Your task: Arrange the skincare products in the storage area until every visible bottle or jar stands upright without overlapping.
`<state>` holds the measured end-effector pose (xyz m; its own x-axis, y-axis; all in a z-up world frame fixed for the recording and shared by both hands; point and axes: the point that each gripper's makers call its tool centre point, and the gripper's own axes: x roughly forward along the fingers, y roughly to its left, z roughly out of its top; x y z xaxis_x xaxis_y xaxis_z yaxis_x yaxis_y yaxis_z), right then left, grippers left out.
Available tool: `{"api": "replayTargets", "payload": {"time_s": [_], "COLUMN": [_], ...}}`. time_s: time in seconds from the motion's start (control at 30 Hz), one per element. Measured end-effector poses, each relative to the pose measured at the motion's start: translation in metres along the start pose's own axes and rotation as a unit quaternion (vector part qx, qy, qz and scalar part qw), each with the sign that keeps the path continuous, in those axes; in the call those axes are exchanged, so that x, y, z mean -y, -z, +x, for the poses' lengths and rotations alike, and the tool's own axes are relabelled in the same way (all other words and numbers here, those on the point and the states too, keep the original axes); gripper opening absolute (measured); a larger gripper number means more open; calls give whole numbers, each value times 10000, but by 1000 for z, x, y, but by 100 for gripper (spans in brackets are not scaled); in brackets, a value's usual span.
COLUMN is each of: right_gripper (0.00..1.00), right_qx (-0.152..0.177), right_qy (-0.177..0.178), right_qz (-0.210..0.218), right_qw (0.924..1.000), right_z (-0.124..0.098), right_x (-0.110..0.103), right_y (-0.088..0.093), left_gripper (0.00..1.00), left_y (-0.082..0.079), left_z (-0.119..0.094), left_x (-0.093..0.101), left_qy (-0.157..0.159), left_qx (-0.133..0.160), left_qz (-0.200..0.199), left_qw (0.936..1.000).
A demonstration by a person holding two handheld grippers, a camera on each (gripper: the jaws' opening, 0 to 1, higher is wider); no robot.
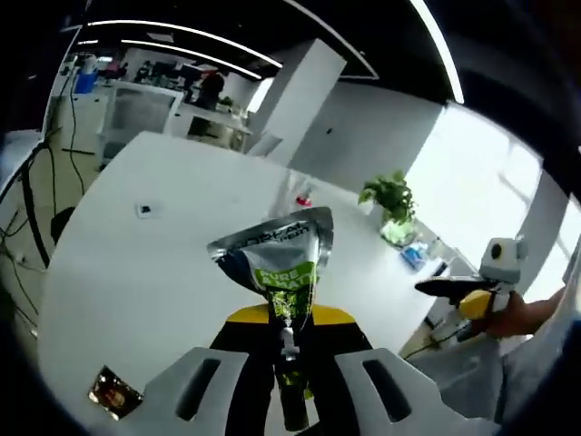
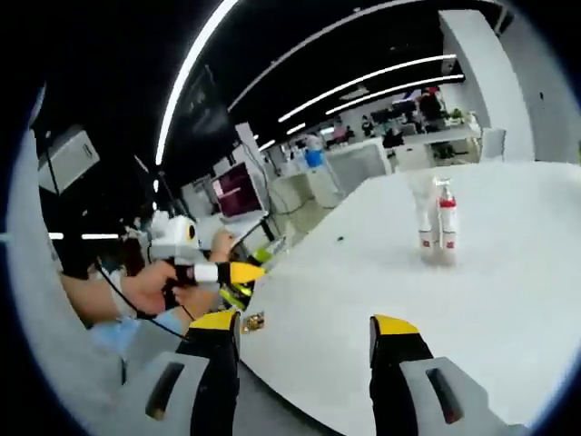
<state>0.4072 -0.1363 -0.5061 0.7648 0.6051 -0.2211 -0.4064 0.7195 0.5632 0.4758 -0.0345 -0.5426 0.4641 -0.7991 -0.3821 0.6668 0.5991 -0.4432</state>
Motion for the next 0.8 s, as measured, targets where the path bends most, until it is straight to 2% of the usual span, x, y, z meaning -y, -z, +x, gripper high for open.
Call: {"api": "replayTargets", "payload": {"time_s": [0.07, 0.13, 0.17, 0.23, 0.3, 0.33, 0.37, 0.43, 0.53, 0.57, 0.67, 0.7, 0.8], "right_gripper": [47, 41, 41, 44, 46, 46, 44, 40, 28, 23, 17, 15, 10], "right_qx": [66, 399, 383, 362, 256, 204, 293, 378, 281, 270, 312, 289, 279], "right_qy": [-338, -760, -840, -934, -1007, -1058, -1102, -1332, -1307, -1349, -1441, -1487, -1566], "right_qz": [406, 972, 1206, 1389, 1280, 1181, 1145, 1412, 1456, 1485, 1579, 1618, 1664], "right_qw": [9986, 9916, 9884, 9852, 9863, 9871, 9869, 9802, 9803, 9793, 9764, 9751, 9731], "right_z": [6, 9, 9, 12, 12, 12, 12, 10, 8, 7, 6, 6, 6], "right_x": [-13, -30, -34, -39, -45, -48, -49, -54, -49, -50, -54, -56, -59], "right_y": [3, 0, 3, 12, 18, 17, 13, 7, 14, 15, 11, 12, 12], "left_gripper": [9, 9, 9, 9, 9, 9, 9, 9, 9, 9, 9, 9, 9], "left_y": [3, 3, 6, 10, 12, 11, 12, 17, 25, 28, 28, 24, 24], "left_z": [-7, -15, -19, -23, -25, -26, -26, -25, -23, -22, -22, -22, -22], "left_x": [18, 37, 49, 63, 73, 81, 85, 93, 103, 104, 110, 113, 115], "left_qy": [220, 447, 555, 661, 719, 785, 832, 912, 1079, 1102, 1267, 1344, 1389], "left_qx": [24, 188, 175, 198, 274, 440, 515, 529, 478, 436, 414, 549, 526], "left_qz": [-224, -18, 93, 208, 221, 370, 385, 369, 451, 739, 779, 942, 854], "left_qw": [9995, 9988, 9983, 9974, 9968, 9953, 9945, 9937, 9920, 9902, 9880, 9849, 9852]}}
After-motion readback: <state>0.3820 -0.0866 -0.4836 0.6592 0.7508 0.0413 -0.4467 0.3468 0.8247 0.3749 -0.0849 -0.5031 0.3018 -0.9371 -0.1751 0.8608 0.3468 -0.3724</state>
